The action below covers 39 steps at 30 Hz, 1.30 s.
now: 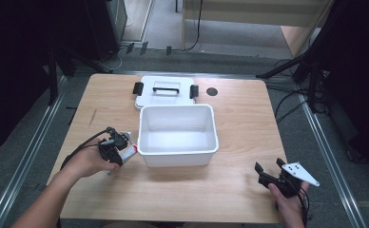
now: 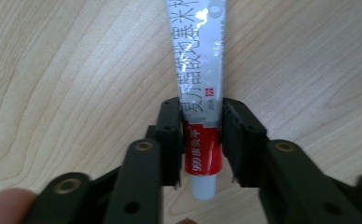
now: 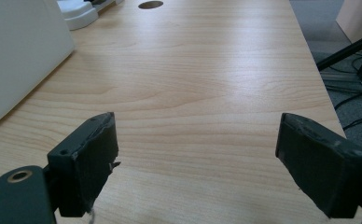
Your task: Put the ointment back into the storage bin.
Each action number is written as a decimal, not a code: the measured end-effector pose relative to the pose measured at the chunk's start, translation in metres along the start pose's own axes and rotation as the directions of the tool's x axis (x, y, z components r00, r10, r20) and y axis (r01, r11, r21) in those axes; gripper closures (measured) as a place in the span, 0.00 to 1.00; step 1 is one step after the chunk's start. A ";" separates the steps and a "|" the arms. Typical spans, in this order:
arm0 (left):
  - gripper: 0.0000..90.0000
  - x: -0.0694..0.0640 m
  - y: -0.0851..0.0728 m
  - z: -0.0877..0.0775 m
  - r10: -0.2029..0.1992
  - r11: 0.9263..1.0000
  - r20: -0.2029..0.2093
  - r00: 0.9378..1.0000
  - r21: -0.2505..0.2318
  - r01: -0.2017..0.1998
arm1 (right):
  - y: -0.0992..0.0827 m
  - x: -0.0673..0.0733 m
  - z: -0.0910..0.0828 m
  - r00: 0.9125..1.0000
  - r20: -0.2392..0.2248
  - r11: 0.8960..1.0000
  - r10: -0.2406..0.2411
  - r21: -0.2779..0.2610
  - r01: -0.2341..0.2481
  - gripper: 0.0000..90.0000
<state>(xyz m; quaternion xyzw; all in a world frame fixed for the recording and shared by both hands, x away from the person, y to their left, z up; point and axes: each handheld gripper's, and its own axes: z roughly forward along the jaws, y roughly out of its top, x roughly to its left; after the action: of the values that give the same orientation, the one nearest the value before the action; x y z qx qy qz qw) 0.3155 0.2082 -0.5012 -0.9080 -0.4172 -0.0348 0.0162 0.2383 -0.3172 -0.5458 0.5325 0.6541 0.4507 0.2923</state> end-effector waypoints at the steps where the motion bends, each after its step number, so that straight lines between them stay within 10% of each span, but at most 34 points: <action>1: 0.79 0.000 0.000 0.001 -0.002 1.000 0.000 1.000 -0.003 0.002 | 0.000 0.000 0.000 1.000 0.000 1.000 -0.001 0.000 0.001 0.14; 12: 0.81 0.009 -0.010 -0.012 -0.023 0.999 0.038 0.999 -0.025 0.024 | 0.000 0.000 0.000 1.000 -0.001 1.000 0.000 0.001 0.000 0.14; 39: 0.82 0.029 -0.019 -0.117 -0.014 0.997 -0.061 0.998 -0.082 0.009 | 0.000 0.000 0.000 1.000 0.001 1.000 0.002 0.003 -0.002 0.14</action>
<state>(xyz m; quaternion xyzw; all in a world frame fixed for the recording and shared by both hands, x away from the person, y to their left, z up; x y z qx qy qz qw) 0.3141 0.2361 -0.3825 -0.9039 -0.4201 -0.0799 -0.0082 0.2386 -0.3171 -0.5458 0.5338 0.6541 0.4498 0.2914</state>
